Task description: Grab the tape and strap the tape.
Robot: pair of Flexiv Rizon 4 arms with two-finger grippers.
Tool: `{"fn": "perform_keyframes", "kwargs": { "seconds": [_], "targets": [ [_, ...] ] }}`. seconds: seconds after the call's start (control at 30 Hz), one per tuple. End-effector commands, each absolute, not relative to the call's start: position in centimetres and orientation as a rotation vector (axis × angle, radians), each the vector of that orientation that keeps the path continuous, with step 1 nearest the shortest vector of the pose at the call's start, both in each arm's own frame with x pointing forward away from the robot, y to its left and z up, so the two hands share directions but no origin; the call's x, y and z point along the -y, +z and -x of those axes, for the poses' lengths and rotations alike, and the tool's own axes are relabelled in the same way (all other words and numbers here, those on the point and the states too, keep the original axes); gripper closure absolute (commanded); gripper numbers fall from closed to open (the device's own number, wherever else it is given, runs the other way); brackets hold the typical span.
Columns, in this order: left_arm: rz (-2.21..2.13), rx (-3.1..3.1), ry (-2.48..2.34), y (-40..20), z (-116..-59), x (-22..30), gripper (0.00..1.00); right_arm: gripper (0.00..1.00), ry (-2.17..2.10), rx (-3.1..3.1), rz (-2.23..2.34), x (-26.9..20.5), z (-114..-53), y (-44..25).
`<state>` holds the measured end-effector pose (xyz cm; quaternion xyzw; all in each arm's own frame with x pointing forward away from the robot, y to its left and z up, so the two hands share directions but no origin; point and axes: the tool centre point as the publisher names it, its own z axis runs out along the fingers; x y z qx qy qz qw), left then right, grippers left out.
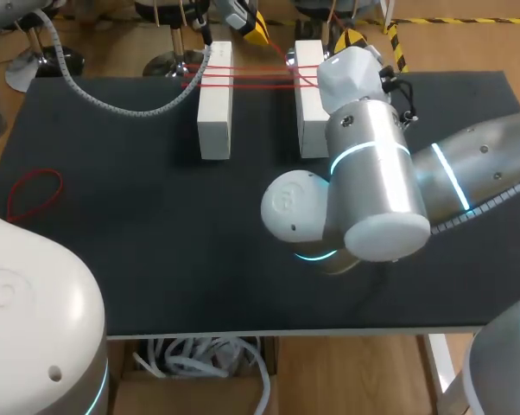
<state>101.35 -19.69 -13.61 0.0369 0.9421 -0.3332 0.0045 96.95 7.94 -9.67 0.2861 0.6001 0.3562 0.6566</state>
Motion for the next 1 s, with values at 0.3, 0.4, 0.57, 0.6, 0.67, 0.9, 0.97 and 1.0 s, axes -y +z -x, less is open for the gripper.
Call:
{"fn": "perform_keyframes", "kwargs": {
  "seconds": [0.3, 0.4, 0.57, 0.6, 0.67, 0.9, 0.97, 1.0],
  "targets": [
    [-0.114, -2.956, -1.038, -13.5, -101.4, 19.7, 1.0, 1.0, 0.731, -1.374, -0.615, -8.6, -97.2, -9.7],
    [-0.114, -2.956, -1.038, -13.5, -101.4, 19.7, 1.0, 1.0, 0.633, -1.375, -0.555, -9.4, -97.6, -10.0],
    [-0.114, -2.956, -1.038, -13.5, -101.4, 19.7, 1.0, 1.0, 0.435, -1.386, -0.354, -11.5, -98.7, -10.7],
    [-0.114, -2.956, -1.038, -13.5, -101.4, 19.7, 1.0, 1.0, 0.401, -1.373, -0.302, -11.8, -98.7, -10.7],
    [-0.114, -2.956, -1.038, -13.5, -101.4, 19.7, 1.0, 1.0, 0.364, -1.367, -0.245, -12.3, -98.7, -10.8],
    [-0.114, -2.956, -1.038, -13.5, -101.4, 19.7, 1.0, 1.0, 0.137, -1.327, -0.103, -13.1, -98.8, -10.9],
    [-0.114, -2.956, -1.038, -13.5, -101.4, 19.7, 1.0, 1.0, 0.074, -1.306, -0.114, -13.1, -99.2, -10.8],
    [-0.114, -2.956, -1.038, -13.5, -101.4, 19.7, 1.0, 1.0, 0.047, -1.314, -0.115, -13.1, -99.4, -10.7]
  ]
}}
